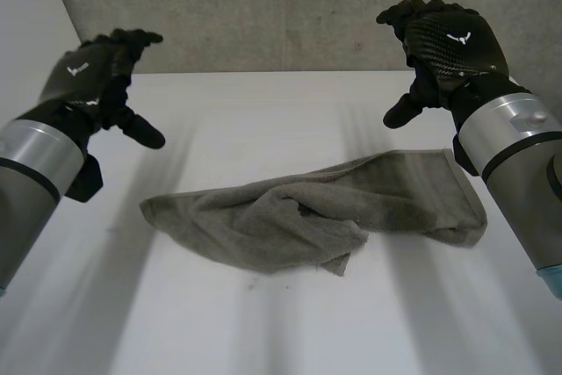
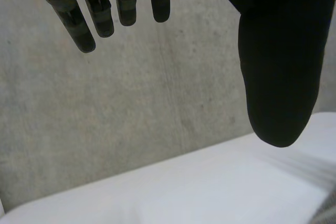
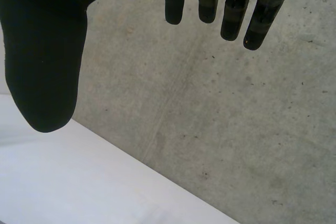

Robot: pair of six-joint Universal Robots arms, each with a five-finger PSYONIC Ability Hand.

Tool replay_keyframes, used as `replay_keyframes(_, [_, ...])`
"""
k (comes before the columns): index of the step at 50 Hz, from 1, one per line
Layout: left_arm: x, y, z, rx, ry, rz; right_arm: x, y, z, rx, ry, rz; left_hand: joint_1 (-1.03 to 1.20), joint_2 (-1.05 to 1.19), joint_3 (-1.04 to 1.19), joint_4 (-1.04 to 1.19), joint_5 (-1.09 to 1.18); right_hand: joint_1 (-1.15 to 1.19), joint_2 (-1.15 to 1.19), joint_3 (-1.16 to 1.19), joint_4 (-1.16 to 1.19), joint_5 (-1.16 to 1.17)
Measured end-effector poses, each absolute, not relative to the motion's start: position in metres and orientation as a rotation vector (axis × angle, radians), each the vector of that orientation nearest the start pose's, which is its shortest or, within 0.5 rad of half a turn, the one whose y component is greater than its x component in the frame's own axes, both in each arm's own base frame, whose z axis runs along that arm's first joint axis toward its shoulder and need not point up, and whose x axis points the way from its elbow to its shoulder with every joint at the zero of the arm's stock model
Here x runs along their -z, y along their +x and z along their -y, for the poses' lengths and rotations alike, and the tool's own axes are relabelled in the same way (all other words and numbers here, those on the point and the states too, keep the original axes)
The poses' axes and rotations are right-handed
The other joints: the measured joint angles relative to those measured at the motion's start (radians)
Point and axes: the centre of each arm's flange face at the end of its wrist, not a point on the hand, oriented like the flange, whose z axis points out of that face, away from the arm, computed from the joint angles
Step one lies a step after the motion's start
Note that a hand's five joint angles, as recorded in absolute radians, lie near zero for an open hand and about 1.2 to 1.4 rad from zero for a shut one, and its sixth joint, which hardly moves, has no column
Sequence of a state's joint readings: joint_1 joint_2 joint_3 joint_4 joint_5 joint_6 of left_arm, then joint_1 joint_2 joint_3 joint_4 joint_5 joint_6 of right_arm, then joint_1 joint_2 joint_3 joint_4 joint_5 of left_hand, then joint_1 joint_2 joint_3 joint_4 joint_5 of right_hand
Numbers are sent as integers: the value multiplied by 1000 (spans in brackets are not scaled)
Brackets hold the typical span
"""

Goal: Fold the laundry

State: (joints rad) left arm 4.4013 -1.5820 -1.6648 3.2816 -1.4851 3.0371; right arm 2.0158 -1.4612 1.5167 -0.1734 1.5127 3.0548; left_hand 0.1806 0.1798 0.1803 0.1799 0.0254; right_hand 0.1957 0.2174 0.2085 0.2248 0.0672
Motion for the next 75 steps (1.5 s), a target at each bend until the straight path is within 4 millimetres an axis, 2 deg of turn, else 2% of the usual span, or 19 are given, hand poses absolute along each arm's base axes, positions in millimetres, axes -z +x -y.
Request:
replay_keyframes(7, [-258,-236,265,2346,393,-2557,-302,272,255,2102,-596,-1844,18,20,19,18,2,0,0,0,0,0])
replay_keyframes(14, [-207,-251,285,2143,494,-2671,-285,271,271,2114,-683,-1921,109,108,107,107,87,0,0,0,0,0])
replay_keyframes(19, [-174,-262,298,2023,617,-2676,-269,270,285,2116,-749,-1983,166,167,166,166,146,0,0,0,0,0])
replay_keyframes(23, [-157,-270,302,1971,696,-2669,-258,267,295,2113,-778,-2027,201,199,199,200,181,0,0,0,0,0])
replay_keyframes(29, [-138,-281,309,1924,763,-2671,-243,261,311,2095,-789,-2082,236,234,234,235,215,0,0,0,0,0])
replay_keyframes(36, [-128,-285,317,1912,785,-2666,-232,258,319,2068,-790,-2116,331,328,327,329,308,0,0,0,0,0])
replay_keyframes(40, [-124,-287,321,1908,800,-2657,-226,259,321,2054,-795,-2130,589,586,566,567,544,0,0,0,0,0])
replay_keyframes(42, [-124,-288,321,1906,807,-2655,-225,259,322,2053,-795,-2132,609,605,604,585,562,0,0,0,0,0])
replay_keyframes(43, [-125,-289,320,1904,817,-2654,-225,258,324,2055,-793,-2135,871,870,868,870,847,0,0,0,0,0])
replay_keyframes(44, [-125,-289,320,1904,817,-2654,-225,258,324,2055,-793,-2135,871,870,868,870,847,0,0,0,0,0])
replay_keyframes(49, [-145,-296,312,1924,868,-2630,-230,251,332,2069,-771,-2142,973,1018,1016,1016,981,0,0,0,0,0])
replay_keyframes(54, [-198,-301,295,2021,932,-2537,-239,248,339,2031,-783,-2128,984,1033,1031,1033,992,0,0,0,0,0])
replay_keyframes(57, [-256,-303,270,2183,968,-2410,-241,249,345,1941,-831,-2109,984,1035,1033,1035,992,0,0,0,0,0])
replay_keyframes(58, [-264,-303,266,2206,972,-2392,-241,249,346,1926,-839,-2106,984,1035,1033,1036,992,0,0,0,0,0])
replay_keyframes(63, [-333,-298,220,2442,1000,-2208,-228,262,352,1705,-938,-2059,984,1035,1034,1036,992,0,0,0,0,0])
replay_keyframes(65, [-333,-298,220,2442,1000,-2208,-228,262,352,1705,-938,-2059,984,1035,1034,1036,992,0,0,0,0,0])
replay_keyframes(67, [-354,-293,198,2528,1007,-2139,-213,271,353,1569,-987,-2012,984,1035,1034,1036,992,0,0,0,0,0])
replay_keyframes(72, [-363,-287,182,2568,1012,-2108,-186,283,357,1454,-1020,-1968,984,1035,1034,1037,992,6,7,2,2,1])
replay_keyframes(75, [-361,-286,177,2567,1019,-2110,-168,287,364,1455,-1023,-1969,984,1035,1034,1037,992,329,351,354,340,313])
